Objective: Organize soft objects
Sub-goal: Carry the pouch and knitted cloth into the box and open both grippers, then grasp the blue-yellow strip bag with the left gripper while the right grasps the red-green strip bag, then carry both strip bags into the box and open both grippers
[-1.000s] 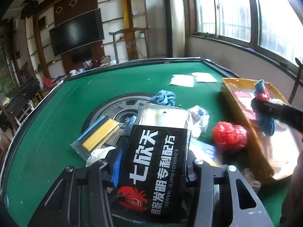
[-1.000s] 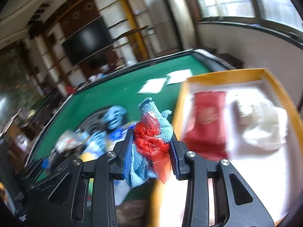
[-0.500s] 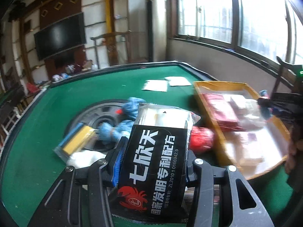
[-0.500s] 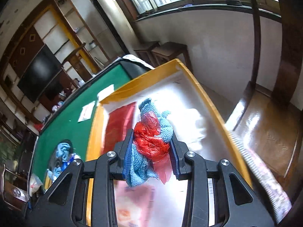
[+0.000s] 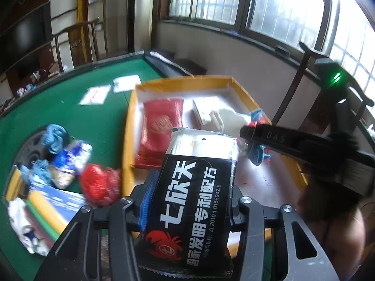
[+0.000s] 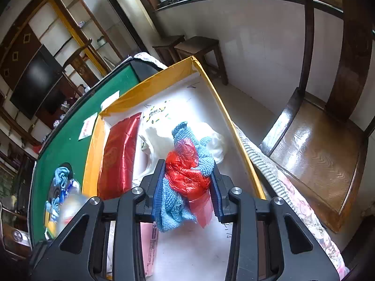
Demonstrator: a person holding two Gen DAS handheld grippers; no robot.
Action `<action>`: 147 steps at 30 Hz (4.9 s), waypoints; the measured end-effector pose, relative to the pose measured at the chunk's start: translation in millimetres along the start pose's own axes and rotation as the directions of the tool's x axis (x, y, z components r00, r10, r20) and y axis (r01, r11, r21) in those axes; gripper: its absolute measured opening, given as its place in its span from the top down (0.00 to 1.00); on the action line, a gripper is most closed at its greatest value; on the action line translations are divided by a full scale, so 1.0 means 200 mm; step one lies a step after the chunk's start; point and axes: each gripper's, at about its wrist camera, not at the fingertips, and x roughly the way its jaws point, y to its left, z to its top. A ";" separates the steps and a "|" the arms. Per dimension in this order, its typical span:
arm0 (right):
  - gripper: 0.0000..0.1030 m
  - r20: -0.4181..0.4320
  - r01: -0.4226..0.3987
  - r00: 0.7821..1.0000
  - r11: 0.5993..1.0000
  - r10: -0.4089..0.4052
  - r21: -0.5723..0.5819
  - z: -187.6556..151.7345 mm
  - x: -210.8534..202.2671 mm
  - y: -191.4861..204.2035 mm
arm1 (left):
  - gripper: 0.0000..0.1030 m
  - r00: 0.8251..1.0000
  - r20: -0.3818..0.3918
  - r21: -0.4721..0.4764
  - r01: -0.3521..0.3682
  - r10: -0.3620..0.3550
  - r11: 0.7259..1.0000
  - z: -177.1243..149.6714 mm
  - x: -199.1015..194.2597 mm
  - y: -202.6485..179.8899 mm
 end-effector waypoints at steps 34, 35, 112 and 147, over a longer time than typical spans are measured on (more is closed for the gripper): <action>0.33 0.176 -0.093 0.979 0.995 0.099 -0.041 -0.02 -0.17 0.10 | 0.39 0.996 0.083 -0.047 -0.025 0.029 0.999 -0.05 -0.23 0.27; 0.33 0.176 -0.091 0.980 0.995 0.098 -0.045 -0.02 -0.17 0.11 | 0.39 0.996 0.086 -0.055 -0.030 0.034 0.998 -0.05 -0.25 0.30; 0.61 -0.235 -0.453 0.891 0.712 0.389 -0.537 -0.67 0.11 1.23 | 0.56 0.938 -0.055 -0.262 -0.345 0.342 0.901 -0.25 -0.07 1.71; 0.61 -0.140 -0.393 0.914 0.745 0.381 -0.539 -0.61 0.08 1.19 | 0.56 0.728 0.279 -0.032 -0.645 0.627 0.763 -0.21 -0.24 1.25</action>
